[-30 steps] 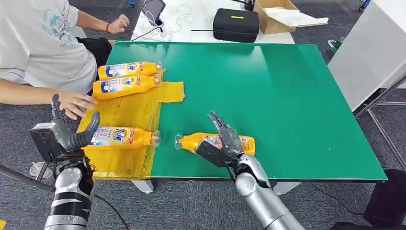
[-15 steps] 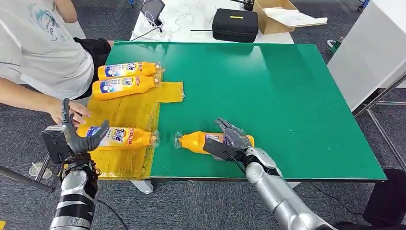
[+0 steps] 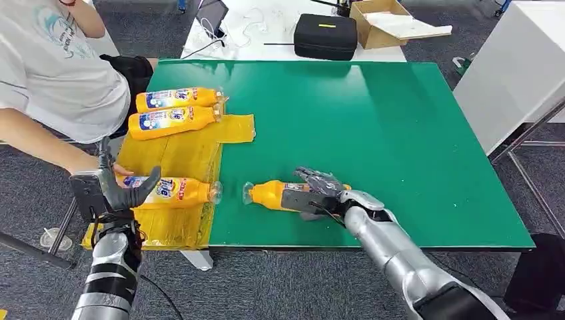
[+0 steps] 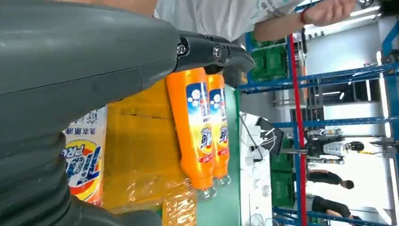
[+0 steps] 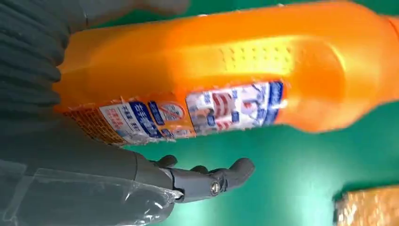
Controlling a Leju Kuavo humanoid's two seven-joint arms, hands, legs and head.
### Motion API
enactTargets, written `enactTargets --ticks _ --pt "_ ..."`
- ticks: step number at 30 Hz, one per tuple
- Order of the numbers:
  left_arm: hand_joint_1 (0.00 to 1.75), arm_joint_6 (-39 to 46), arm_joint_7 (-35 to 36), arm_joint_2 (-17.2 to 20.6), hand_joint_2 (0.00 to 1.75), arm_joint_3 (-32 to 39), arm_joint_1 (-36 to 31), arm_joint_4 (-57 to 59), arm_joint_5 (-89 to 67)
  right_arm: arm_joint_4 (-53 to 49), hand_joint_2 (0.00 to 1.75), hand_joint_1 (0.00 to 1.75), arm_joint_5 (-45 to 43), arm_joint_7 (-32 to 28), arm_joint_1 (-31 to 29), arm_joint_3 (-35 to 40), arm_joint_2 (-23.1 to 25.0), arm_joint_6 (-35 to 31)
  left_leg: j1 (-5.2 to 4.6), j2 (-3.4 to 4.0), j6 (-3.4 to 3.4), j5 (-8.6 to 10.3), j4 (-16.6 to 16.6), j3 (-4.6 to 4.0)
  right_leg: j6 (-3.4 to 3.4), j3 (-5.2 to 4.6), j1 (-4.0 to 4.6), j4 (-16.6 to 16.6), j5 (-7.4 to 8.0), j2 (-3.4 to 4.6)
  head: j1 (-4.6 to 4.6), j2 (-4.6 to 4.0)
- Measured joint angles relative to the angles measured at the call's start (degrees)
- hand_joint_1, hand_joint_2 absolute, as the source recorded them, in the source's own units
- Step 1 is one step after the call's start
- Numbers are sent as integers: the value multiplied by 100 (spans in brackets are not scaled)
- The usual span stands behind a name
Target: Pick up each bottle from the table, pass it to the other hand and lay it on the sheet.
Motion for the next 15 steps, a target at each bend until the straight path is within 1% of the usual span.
enactTargets --ticks 4,6,15 --pt "0 -24 0 -11 175 2 -78 177 44 218 175 175 -109 4 -301 305 -124 500 -1 -3 3 4 1 -1 3 3 -1 0 2 -1 0 2" --pt "0 -44 0 -17 175 4 -121 258 46 288 175 175 -197 4 -422 463 -195 647 -3 -6 4 5 1 -1 4 5 -2 0 2 -1 0 0" --pt "0 -107 0 -37 175 11 -257 561 112 404 175 175 -610 31 -632 1001 -407 717 -5 -5 4 4 2 -2 5 3 -3 0 2 -1 -2 0"
